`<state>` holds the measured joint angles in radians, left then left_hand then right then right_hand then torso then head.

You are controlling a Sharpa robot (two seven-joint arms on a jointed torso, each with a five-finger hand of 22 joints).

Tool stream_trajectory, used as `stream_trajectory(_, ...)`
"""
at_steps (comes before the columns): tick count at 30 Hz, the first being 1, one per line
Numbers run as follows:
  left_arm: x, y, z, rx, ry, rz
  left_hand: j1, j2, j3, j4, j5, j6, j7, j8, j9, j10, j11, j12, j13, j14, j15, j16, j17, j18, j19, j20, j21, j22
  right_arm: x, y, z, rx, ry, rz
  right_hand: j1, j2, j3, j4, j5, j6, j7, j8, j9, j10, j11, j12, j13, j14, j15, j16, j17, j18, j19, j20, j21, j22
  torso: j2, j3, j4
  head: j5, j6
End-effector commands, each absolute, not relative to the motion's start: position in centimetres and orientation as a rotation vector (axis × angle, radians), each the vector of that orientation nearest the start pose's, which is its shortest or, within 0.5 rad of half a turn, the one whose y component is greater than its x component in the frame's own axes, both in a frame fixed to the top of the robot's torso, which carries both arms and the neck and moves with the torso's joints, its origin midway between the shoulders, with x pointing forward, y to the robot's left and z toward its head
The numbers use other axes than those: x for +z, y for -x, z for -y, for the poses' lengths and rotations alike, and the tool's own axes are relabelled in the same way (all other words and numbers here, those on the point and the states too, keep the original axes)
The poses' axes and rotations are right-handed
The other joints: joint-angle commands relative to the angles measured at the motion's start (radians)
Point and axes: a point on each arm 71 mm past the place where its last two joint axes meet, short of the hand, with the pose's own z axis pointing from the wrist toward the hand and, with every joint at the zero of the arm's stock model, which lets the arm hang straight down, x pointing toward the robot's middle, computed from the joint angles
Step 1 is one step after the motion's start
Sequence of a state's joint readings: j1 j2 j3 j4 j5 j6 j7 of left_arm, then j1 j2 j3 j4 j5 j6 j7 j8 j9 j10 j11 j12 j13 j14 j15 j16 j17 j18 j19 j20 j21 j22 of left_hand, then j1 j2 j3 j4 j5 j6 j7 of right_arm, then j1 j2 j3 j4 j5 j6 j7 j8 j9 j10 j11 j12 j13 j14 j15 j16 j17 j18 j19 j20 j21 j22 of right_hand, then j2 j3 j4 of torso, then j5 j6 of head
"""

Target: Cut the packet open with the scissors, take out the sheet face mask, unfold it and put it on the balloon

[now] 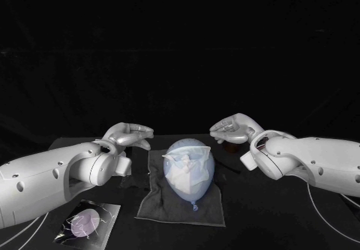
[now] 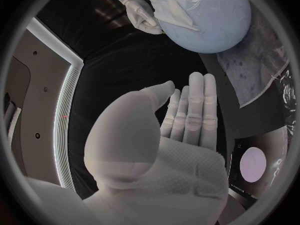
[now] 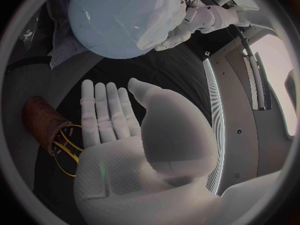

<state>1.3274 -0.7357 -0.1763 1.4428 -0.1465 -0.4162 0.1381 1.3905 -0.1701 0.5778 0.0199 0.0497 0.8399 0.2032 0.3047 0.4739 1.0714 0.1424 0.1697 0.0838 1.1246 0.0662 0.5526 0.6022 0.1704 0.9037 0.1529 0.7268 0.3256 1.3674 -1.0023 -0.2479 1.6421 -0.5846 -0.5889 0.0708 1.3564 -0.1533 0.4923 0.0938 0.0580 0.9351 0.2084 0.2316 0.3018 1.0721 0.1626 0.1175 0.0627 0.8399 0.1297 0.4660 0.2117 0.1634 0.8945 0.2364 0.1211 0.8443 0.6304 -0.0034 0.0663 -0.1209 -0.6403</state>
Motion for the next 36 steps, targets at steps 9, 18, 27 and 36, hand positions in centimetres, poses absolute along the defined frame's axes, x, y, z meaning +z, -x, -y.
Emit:
stream_trajectory(9, -18.2, -49.7, -18.3, -1.397, 0.816, -1.577, -0.041, -0.079, -0.074, 0.103, 0.0, 0.003, 0.018, -0.043, -0.082, -0.005, 0.032, -0.068, -0.02, -0.347, 0.086, -0.205, -0.133, -0.084, -0.387, 0.138, -0.392, -0.208, -16.1, -45.8, 24.7, 0.999, -0.397, -1.561, -0.021, -0.039, -0.107, 0.032, -0.001, -0.028, 0.035, -0.063, -0.019, -0.039, 0.033, -0.052, 0.001, 0.005, 0.042, -0.175, -0.073, 0.01, -0.13, 0.039, -0.061, -0.244, 0.002, -0.001, -0.0008, 0.002, -0.012)
stream_trajectory(18, -18.4, -49.8, -16.8, -1.377, 0.672, -1.572, 0.144, -0.008, -0.611, 0.268, 0.005, -0.133, 0.042, -0.121, -0.166, -0.239, 0.074, -0.111, -0.023, -0.612, 0.15, -0.439, -0.352, -0.111, -0.605, 0.143, -0.593, -0.285, -16.2, -45.5, 23.0, 1.011, -0.321, -1.592, 0.026, 0.036, -0.565, 0.176, 0.003, -0.233, 0.09, -0.167, -0.097, -0.316, 0.088, -0.061, -0.005, -0.241, 0.106, -0.374, -0.151, -0.038, -0.328, 0.052, -0.06, -0.459, 0.003, 0.0, -0.0025, 0.009, -0.021)
stream_trajectory(27, -18.8, -50.2, -14.5, -1.34, 0.575, -1.647, 0.154, -0.084, -0.746, 0.281, 0.005, -0.263, 0.033, -0.171, -0.223, -0.431, 0.061, -0.12, -0.032, -0.706, 0.141, -0.49, -0.411, -0.113, -0.638, 0.144, -0.623, -0.288, -17.0, -45.9, 21.9, 0.998, -0.35, -1.646, 0.006, -0.032, -0.677, 0.206, -0.005, -0.351, 0.09, -0.181, -0.141, -0.409, 0.096, -0.066, -0.01, -0.297, 0.112, -0.405, -0.158, -0.05, -0.468, 0.055, -0.073, -0.564, 0.004, 0.0005, -0.0023, 0.014, -0.023)
stream_trajectory(36, -19.3, -50.2, -13.1, -1.337, 0.528, -1.756, 0.158, -0.086, -0.73, 0.281, 0.006, -0.263, 0.045, -0.172, -0.226, -0.432, 0.073, -0.116, -0.03, -0.7, 0.145, -0.492, -0.414, -0.113, -0.641, 0.144, -0.628, -0.288, -17.6, -45.8, 21.4, 1.005, -0.387, -1.72, -0.012, -0.059, -0.698, 0.207, -0.001, -0.38, 0.091, -0.182, -0.153, -0.436, 0.098, -0.067, -0.011, -0.32, 0.116, -0.415, -0.16, -0.053, -0.497, 0.055, -0.074, -0.586, 0.002, -0.0002, -0.0007, 0.013, -0.029)
